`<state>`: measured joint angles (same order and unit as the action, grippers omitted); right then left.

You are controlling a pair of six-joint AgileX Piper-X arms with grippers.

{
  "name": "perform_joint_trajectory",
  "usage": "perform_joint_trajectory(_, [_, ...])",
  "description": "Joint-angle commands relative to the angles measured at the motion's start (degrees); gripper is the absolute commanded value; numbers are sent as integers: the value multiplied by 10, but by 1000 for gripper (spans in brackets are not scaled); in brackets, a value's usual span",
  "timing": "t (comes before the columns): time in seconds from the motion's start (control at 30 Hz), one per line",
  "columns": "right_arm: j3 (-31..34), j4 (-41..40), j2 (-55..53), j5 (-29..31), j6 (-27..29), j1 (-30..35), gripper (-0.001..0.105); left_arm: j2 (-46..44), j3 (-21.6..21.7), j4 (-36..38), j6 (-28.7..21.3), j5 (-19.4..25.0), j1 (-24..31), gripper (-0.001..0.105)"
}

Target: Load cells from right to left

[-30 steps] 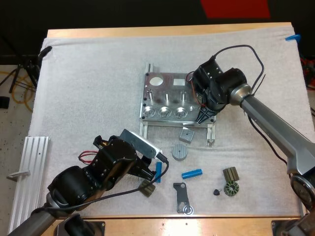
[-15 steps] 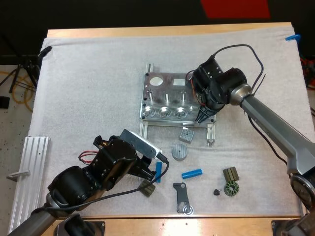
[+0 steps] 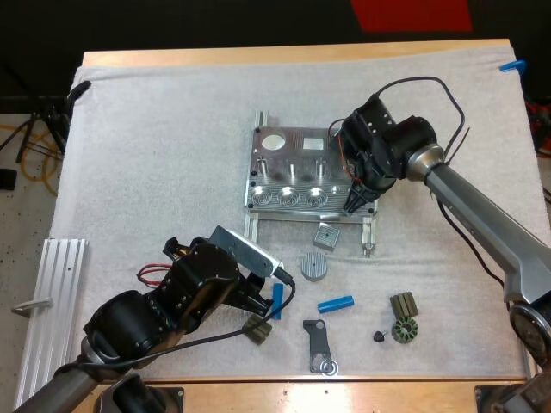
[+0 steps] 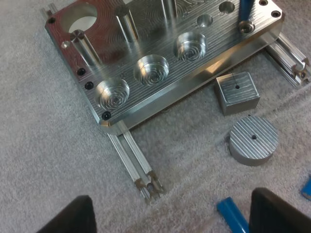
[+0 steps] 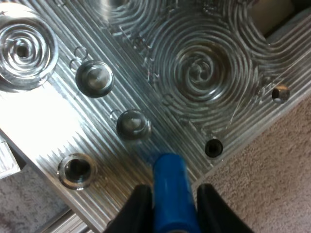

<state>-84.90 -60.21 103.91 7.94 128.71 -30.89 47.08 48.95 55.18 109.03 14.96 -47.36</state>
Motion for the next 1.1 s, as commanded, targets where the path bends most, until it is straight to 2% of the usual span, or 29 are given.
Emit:
perform_joint_trajectory(0.0, [-2, 13, 3, 24, 6, 10, 15, -5, 2, 1, 0, 11, -3, 65])
perform_joint_trajectory(0.27, [-2, 29, 3, 24, 6, 10, 16, -5, 2, 1, 0, 11, -3, 65])
perform_joint_trajectory(0.37, [-2, 27, 3, 24, 6, 10, 27, -5, 2, 1, 0, 11, -3, 65])
perform_joint_trajectory(0.43, [-2, 26, 3, 24, 6, 10, 40, -5, 2, 1, 0, 11, -3, 65])
perform_joint_trajectory(0.5, [-2, 26, 3, 26, 6, 10, 46, -5, 2, 1, 0, 11, -3, 65])
perform_joint_trajectory(1.07, [-2, 57, -65, 21, -14, 9, 46, -5, 2, 1, 0, 11, -3, 65])
